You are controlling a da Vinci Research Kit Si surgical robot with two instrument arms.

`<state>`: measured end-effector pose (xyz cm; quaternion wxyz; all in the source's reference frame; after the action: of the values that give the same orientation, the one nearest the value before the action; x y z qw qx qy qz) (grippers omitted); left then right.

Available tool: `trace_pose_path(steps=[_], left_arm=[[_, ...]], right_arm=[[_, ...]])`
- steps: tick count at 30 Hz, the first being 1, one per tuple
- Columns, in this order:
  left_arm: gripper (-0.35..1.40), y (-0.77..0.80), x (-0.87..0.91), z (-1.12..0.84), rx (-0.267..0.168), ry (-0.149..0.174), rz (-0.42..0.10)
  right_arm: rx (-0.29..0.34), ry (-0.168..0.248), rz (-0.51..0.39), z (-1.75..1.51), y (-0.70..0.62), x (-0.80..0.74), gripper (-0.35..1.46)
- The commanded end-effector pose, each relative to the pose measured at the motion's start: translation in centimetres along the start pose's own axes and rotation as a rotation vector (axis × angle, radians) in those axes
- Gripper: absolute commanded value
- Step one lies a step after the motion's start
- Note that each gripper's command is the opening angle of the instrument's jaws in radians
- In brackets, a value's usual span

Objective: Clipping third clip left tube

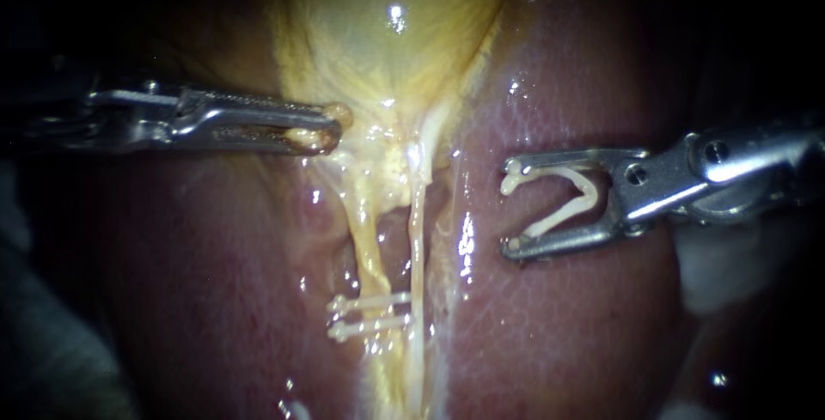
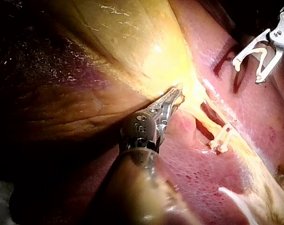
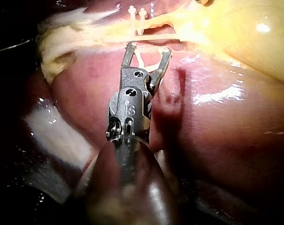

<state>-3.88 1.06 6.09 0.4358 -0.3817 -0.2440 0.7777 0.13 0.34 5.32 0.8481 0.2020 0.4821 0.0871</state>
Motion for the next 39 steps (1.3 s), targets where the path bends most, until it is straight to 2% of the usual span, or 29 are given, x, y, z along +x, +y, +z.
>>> trace_pose_path(steps=[1,5,7,11,13,17,21,28,32,36,39], left_arm=[[-0.35,0.01,0.01,-0.03,-0.001,0.000,0.000],[-0.35,0.05,0.10,-0.23,-0.016,-0.008,-0.005],[-0.35,0.09,0.16,-0.37,-0.007,-0.007,-0.008],[-0.35,0.22,0.27,-0.64,-0.003,0.010,-0.019],[-0.35,0.27,0.30,-0.68,-0.005,0.012,-0.022],[-0.35,0.28,0.30,-0.68,-0.001,0.014,-0.029],[-0.35,0.27,0.29,-0.67,-0.002,0.014,-0.028],[-0.35,0.27,0.29,-0.67,-0.002,0.014,-0.028],[-0.35,0.27,0.29,-0.67,-0.002,0.014,-0.028],[-0.35,0.27,0.29,-0.67,-0.001,0.014,-0.028],[-0.35,0.27,0.29,-0.67,-0.001,0.014,-0.028]], right_arm=[[-0.001,0.000,-0.005,0.00,0.00,0.00,0.50],[0.000,0.000,-0.005,0.00,-0.01,0.01,0.50],[0.000,0.000,-0.005,0.00,-0.01,0.01,0.50],[0.005,0.001,-0.005,0.01,-0.01,0.02,0.50],[0.022,0.001,-0.004,0.04,-0.01,0.04,0.50],[0.065,0.023,-0.003,0.21,-0.02,0.12,0.50],[0.096,0.056,0.060,0.46,-0.05,0.17,0.50],[0.148,0.088,0.202,0.96,-0.06,0.16,0.49],[0.180,0.132,0.304,1.19,0.03,0.10,0.48],[0.217,0.176,0.396,1.35,0.18,0.02,0.48],[0.242,0.191,0.442,1.43,0.26,-0.08,0.48]])
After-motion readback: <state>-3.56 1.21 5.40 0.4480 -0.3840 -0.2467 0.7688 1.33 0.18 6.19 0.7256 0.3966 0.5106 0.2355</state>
